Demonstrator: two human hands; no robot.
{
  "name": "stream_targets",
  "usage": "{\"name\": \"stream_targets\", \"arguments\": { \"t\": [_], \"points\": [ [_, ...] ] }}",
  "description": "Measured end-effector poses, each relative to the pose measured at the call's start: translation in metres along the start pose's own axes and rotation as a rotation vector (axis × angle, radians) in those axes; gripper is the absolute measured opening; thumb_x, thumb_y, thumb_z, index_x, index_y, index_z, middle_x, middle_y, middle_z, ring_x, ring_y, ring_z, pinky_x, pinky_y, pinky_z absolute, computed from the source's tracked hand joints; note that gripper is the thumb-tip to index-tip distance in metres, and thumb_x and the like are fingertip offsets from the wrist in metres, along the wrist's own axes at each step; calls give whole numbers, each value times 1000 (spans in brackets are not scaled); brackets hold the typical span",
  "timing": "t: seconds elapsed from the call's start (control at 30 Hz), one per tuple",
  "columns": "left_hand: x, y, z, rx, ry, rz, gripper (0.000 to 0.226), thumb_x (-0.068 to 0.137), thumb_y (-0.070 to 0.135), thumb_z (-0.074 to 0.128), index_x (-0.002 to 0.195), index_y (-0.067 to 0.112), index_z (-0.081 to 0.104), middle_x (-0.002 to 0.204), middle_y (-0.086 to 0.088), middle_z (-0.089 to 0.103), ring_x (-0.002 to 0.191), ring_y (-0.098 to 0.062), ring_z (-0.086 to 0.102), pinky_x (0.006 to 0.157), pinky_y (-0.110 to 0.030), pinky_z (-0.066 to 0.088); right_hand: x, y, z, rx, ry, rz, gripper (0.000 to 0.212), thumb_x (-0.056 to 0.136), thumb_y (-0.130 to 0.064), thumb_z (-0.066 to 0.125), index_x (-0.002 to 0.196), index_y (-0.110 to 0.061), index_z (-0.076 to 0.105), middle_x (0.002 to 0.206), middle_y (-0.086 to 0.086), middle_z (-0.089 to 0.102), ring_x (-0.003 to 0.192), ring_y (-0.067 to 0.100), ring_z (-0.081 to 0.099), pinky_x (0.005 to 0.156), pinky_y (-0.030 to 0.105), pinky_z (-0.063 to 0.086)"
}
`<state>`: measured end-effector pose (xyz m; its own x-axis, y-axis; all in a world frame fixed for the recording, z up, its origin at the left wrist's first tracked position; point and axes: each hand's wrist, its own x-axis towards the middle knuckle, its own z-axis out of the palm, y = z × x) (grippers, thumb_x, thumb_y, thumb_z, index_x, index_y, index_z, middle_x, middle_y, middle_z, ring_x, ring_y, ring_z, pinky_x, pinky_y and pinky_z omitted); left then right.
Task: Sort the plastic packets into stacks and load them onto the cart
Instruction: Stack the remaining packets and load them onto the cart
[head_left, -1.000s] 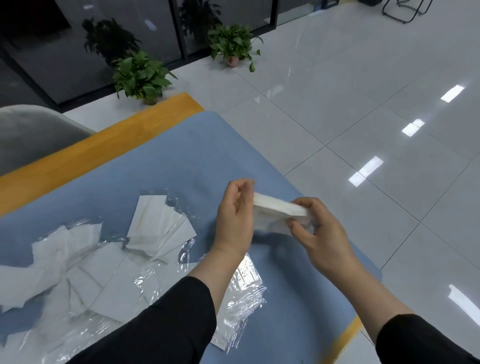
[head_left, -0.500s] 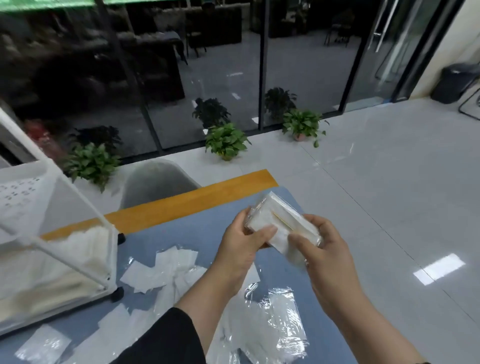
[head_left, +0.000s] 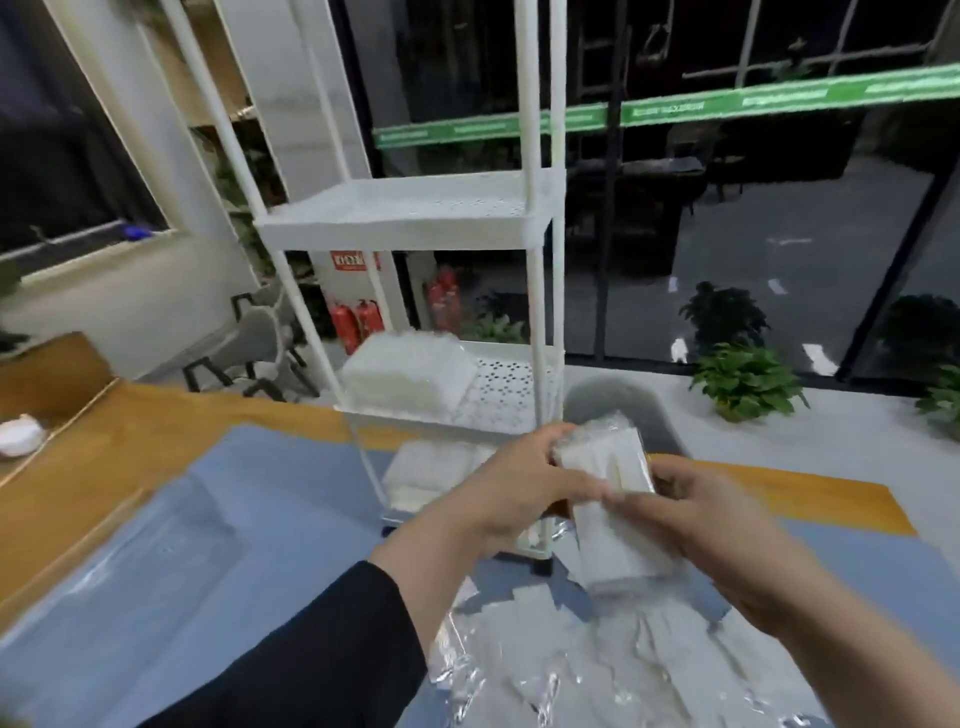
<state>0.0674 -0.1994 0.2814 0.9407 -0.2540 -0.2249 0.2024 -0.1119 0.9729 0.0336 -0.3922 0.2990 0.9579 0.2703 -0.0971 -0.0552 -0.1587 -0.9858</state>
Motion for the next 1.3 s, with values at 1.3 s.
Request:
{"name": "stream_targets", "arguments": {
  "t": [1.3],
  "points": [
    [97,9,-270,1194,74,294,50,102,20,34,151,17,45,149,-2,49,135,-25,43,110,-34,33,299,-49,197,-890,385,429,52,99,-51,52,117,-3,57,102,14,68,78,28,63,57,32,45]
  ]
}}
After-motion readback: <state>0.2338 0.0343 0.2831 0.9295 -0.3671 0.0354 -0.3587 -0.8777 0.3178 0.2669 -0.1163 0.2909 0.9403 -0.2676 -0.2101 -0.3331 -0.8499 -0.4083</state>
